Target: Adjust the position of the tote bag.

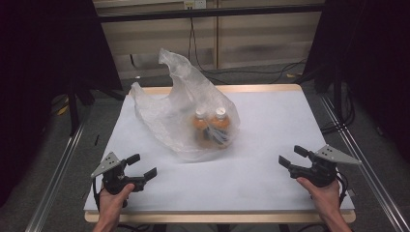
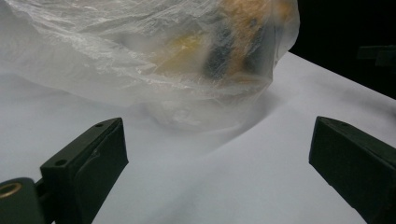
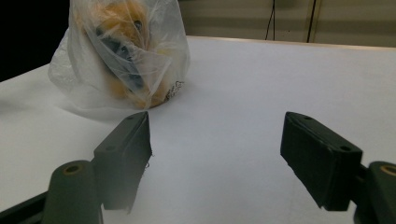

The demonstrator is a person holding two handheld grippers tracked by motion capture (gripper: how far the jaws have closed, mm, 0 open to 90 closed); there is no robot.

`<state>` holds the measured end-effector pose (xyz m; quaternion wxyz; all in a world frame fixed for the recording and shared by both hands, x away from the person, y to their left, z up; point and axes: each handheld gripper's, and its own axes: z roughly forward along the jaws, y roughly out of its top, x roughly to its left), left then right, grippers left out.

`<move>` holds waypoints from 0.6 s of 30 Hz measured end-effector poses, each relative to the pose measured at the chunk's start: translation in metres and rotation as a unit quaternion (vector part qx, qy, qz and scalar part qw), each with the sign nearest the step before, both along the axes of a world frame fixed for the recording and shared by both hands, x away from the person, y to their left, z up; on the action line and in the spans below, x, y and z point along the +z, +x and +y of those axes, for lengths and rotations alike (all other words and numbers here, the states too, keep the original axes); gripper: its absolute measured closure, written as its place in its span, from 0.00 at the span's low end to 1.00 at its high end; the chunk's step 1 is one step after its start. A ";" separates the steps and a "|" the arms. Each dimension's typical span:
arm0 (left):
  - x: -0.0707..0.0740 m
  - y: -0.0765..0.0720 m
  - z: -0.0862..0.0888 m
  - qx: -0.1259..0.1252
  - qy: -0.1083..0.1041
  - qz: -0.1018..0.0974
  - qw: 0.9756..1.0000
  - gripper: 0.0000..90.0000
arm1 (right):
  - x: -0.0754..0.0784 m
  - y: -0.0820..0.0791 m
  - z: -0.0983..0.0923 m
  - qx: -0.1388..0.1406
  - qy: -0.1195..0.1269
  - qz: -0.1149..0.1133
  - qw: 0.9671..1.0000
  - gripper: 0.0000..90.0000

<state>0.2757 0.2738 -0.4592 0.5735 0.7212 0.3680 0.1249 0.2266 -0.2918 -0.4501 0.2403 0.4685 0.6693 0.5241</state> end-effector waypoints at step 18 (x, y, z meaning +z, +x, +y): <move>-0.001 -0.003 -0.003 -0.006 0.012 0.001 1.000 0.24 | -0.002 0.010 0.008 0.045 -0.004 0.047 0.998 0.46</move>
